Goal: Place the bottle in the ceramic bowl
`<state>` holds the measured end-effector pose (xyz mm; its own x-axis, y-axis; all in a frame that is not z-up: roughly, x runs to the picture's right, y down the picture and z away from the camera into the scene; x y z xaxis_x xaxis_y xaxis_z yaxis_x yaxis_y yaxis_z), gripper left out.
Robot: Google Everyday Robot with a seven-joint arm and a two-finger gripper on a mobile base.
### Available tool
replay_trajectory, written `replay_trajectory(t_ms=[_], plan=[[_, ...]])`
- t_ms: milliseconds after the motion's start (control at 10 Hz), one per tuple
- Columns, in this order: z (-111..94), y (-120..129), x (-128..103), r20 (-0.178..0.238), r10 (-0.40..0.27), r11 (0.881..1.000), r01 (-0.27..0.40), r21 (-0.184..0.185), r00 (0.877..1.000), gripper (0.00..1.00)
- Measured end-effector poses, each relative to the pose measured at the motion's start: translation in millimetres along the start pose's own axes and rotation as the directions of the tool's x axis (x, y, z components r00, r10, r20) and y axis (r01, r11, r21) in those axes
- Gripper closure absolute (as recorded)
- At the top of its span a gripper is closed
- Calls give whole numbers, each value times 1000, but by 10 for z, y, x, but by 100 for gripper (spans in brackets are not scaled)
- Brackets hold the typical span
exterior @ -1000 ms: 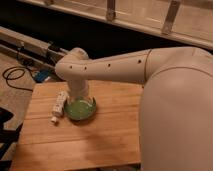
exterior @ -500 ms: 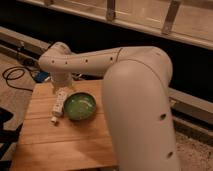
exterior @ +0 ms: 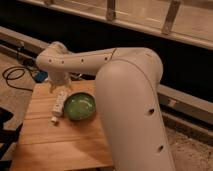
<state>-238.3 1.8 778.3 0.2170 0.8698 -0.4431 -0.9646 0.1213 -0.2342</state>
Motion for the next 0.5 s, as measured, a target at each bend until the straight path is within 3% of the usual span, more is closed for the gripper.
replay_trajectory(t_ms=[500], plan=[[492, 41, -24, -68, -30, 998, 26, -65, 997, 35]])
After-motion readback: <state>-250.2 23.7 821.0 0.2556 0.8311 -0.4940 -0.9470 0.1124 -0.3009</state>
